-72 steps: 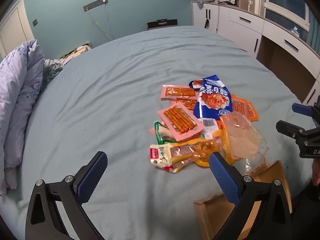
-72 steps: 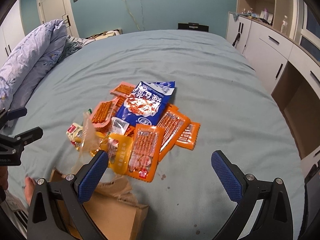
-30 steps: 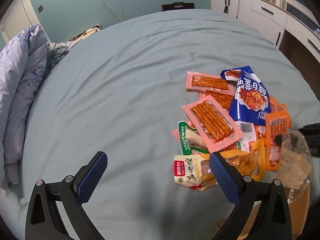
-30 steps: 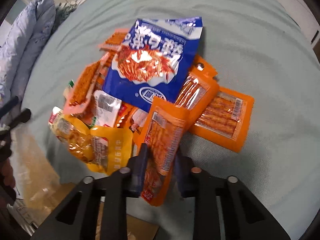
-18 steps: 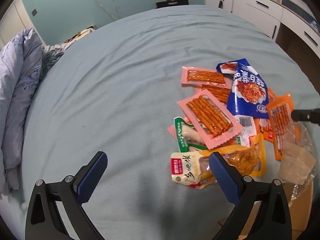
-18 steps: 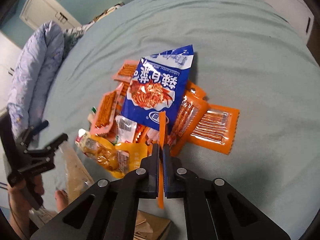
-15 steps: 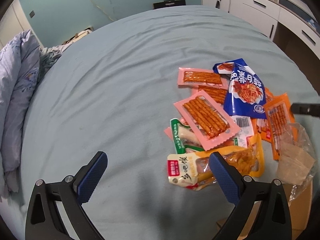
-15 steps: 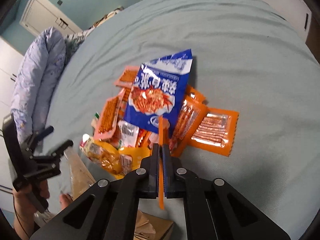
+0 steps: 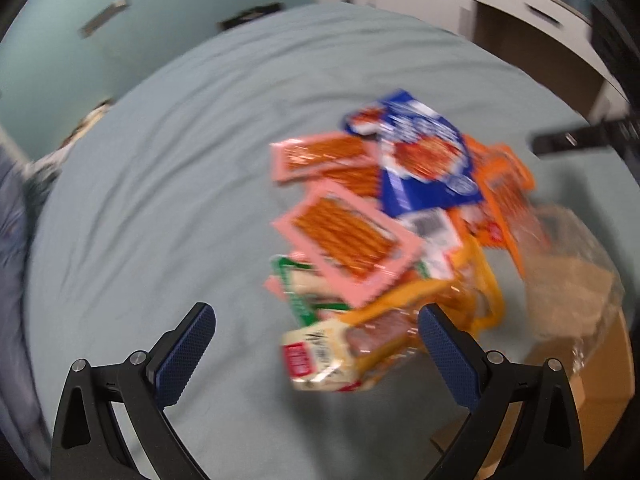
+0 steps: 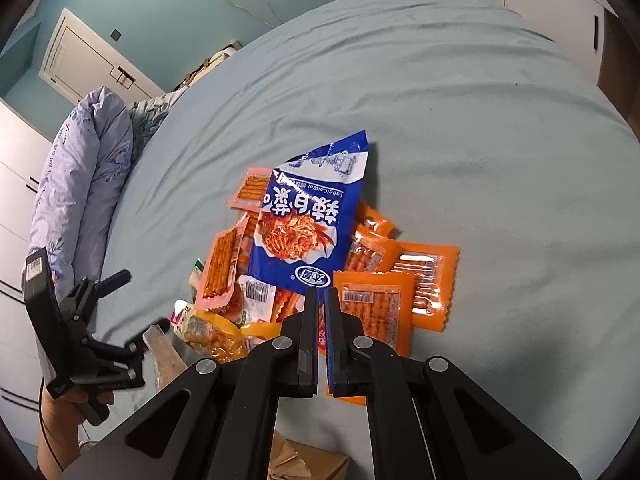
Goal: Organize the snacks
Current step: 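Grasp the yellow braised-meat packet with the left gripper while the right gripper lifts its orange packet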
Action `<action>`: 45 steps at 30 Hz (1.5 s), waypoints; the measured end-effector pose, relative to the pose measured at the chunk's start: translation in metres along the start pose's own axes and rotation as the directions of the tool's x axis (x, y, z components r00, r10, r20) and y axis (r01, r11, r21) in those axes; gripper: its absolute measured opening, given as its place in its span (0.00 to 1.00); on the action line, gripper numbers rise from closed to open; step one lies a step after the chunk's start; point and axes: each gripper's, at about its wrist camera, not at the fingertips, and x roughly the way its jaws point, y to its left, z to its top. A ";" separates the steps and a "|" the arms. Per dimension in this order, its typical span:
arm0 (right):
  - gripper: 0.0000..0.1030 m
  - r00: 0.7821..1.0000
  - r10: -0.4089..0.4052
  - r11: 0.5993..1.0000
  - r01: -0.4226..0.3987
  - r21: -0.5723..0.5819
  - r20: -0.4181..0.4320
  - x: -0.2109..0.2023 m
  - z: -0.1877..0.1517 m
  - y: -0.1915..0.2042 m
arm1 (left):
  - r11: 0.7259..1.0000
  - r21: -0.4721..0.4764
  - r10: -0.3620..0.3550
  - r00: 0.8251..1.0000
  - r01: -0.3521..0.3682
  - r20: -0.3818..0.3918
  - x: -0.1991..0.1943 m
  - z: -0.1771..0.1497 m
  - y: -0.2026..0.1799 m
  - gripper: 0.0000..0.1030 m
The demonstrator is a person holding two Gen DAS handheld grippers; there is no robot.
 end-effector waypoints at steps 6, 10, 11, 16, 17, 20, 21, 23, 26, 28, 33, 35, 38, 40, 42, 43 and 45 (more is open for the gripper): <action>0.01 1.000 -0.009 1.000 0.009 0.010 -0.013 0.006 0.003 -0.001 | 0.980 0.176 -0.067 0.989 0.090 -0.133 0.038 -0.002 -0.042 0.99; 0.01 0.999 -0.015 0.999 0.016 0.029 -0.034 0.011 0.003 -0.006 | 0.974 0.184 -0.093 0.974 0.132 -0.206 0.060 -0.005 -0.053 0.90; 0.01 0.999 -0.014 0.999 0.016 0.039 -0.052 0.015 0.003 -0.009 | 0.973 0.167 -0.120 0.969 0.157 -0.216 0.061 -0.005 -0.053 0.83; 0.02 0.973 -0.211 0.978 0.210 -0.018 -0.092 0.034 -0.001 -0.006 | 0.969 0.091 -0.202 0.950 0.229 -0.238 0.056 -0.003 -0.040 0.59; 0.03 0.964 -0.246 0.969 0.242 -0.048 -0.103 0.039 -0.002 -0.001 | 0.968 0.081 -0.212 0.948 0.237 -0.239 0.055 -0.002 -0.038 0.44; 0.25 0.940 -0.301 0.951 0.283 -0.126 -0.163 0.058 -0.009 0.012 | 0.969 0.033 -0.231 0.944 0.245 -0.236 0.051 0.000 -0.027 0.31; 0.43 0.937 -0.302 0.950 0.280 -0.135 -0.177 0.064 -0.011 0.014 | 0.967 0.024 -0.240 0.942 0.253 -0.235 0.050 0.001 -0.025 0.30; 0.67 0.935 -0.305 0.950 0.283 -0.135 -0.181 0.071 -0.012 0.015 | 0.966 0.014 -0.249 0.941 0.259 -0.230 0.047 0.003 -0.022 0.30; 0.76 0.929 -0.309 0.949 0.289 -0.124 -0.202 0.086 -0.011 0.011 | 0.967 -0.011 -0.252 0.945 0.255 -0.209 0.038 0.006 -0.010 0.29; 0.86 0.932 -0.300 0.950 0.274 -0.151 -0.201 0.091 -0.012 0.017 | 0.966 -0.043 -0.260 0.948 0.256 -0.182 0.029 0.009 0.000 0.28; 0.85 0.904 -0.382 0.903 0.321 -0.286 -0.191 0.102 -0.018 0.032 | 0.958 -0.162 -0.252 0.964 0.237 -0.079 0.000 0.015 0.041 0.28; 0.70 0.905 -0.386 0.904 0.331 -0.271 -0.178 0.099 -0.018 0.030 | 0.949 -0.219 -0.240 0.970 0.228 -0.028 -0.013 0.012 0.055 0.28; 0.38 0.923 -0.353 0.925 0.320 -0.205 -0.152 0.085 -0.019 0.021 | 0.937 -0.272 -0.212 0.976 0.217 0.051 -0.033 0.001 0.053 0.28; 0.30 0.941 -0.300 0.950 0.280 -0.138 -0.156 0.078 -0.018 0.010 | 0.932 -0.280 -0.208 0.972 0.230 0.106 -0.057 -0.013 0.046 0.28; 0.28 0.952 -0.263 0.964 0.252 -0.088 -0.157 0.072 -0.017 -0.001 | 0.926 -0.277 -0.214 0.962 0.256 0.171 -0.073 -0.018 0.041 0.28; 0.27 0.958 -0.244 0.969 0.238 -0.060 -0.152 0.068 -0.019 -0.005 | 0.924 -0.271 -0.219 0.955 0.269 0.201 -0.082 -0.022 0.039 0.28; 0.07 0.964 -0.225 0.974 0.223 -0.029 -0.139 0.058 -0.022 -0.015 | 0.915 -0.249 -0.249 0.929 0.319 0.276 -0.108 -0.032 0.032 0.28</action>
